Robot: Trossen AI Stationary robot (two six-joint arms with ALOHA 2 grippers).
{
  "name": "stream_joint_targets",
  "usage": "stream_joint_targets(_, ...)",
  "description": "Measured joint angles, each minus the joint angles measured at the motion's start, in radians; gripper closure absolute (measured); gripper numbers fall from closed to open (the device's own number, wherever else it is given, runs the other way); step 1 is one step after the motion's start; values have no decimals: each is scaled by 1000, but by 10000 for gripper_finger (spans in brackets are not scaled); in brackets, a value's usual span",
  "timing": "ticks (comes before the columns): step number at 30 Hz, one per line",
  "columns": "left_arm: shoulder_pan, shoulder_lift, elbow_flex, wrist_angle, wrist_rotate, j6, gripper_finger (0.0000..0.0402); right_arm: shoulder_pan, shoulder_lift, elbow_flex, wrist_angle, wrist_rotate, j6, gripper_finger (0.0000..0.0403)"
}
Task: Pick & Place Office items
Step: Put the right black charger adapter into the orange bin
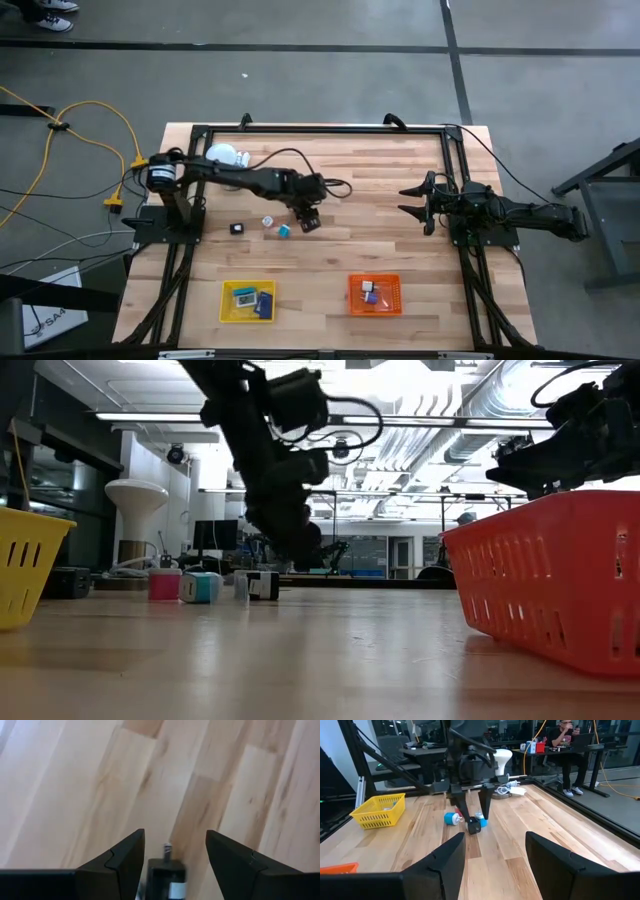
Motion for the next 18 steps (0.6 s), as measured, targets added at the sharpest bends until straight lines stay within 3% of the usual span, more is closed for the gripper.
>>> stream_joint_targets(8,50,-5,-38,-2,91,72,197,0,0,0,0,0,0,208)
stream_joint_targets(18,60,-5,-38,-38,95,92,197,0,0,0,0,0,0,208)
